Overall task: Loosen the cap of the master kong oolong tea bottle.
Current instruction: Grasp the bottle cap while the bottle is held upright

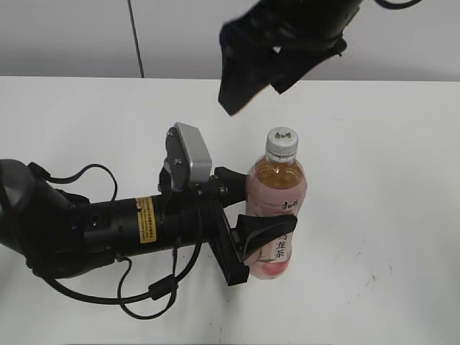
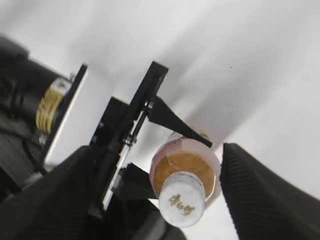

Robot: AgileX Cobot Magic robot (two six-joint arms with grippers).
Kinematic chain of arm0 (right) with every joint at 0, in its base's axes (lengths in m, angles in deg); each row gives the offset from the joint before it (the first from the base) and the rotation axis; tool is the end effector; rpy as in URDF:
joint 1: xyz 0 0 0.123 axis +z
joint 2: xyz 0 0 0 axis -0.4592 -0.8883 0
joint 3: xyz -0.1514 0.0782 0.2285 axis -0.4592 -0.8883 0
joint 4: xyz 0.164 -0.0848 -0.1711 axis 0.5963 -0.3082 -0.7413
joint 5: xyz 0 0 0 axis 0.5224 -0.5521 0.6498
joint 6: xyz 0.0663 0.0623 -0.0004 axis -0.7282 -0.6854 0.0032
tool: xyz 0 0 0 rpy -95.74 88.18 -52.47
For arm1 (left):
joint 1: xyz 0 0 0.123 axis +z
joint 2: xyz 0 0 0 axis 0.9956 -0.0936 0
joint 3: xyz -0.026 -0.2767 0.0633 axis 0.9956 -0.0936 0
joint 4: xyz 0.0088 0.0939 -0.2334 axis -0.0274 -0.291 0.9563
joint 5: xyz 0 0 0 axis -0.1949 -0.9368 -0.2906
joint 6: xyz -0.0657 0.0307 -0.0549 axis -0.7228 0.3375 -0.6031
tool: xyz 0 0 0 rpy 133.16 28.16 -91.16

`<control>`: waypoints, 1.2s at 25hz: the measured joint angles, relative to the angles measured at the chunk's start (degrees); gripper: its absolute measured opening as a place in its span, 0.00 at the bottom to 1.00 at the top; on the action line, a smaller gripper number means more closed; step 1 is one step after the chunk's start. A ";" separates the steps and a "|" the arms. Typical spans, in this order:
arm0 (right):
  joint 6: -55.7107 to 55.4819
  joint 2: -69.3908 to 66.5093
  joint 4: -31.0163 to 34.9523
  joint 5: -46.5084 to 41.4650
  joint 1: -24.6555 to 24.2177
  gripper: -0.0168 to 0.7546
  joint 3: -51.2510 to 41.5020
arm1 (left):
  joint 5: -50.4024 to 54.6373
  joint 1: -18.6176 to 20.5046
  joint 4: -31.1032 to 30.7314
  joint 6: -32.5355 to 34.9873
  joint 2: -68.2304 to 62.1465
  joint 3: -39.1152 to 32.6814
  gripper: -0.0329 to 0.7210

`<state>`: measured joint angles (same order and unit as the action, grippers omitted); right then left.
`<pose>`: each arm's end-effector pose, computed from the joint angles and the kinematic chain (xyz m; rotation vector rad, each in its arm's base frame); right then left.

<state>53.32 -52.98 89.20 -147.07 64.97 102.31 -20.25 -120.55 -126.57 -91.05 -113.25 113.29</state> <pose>0.2751 0.2376 0.3428 -1.1800 2.5307 0.4358 0.2347 -0.2412 0.1076 1.0614 1.4789 -1.0216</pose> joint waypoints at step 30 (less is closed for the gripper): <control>18.78 0.46 -3.79 -0.01 0.07 0.38 -7.84 | 0.00 0.00 0.00 -0.05 0.00 0.00 0.58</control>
<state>72.09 -52.52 85.41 -147.09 65.04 94.47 -20.25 -120.55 -126.57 -91.10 -113.25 113.29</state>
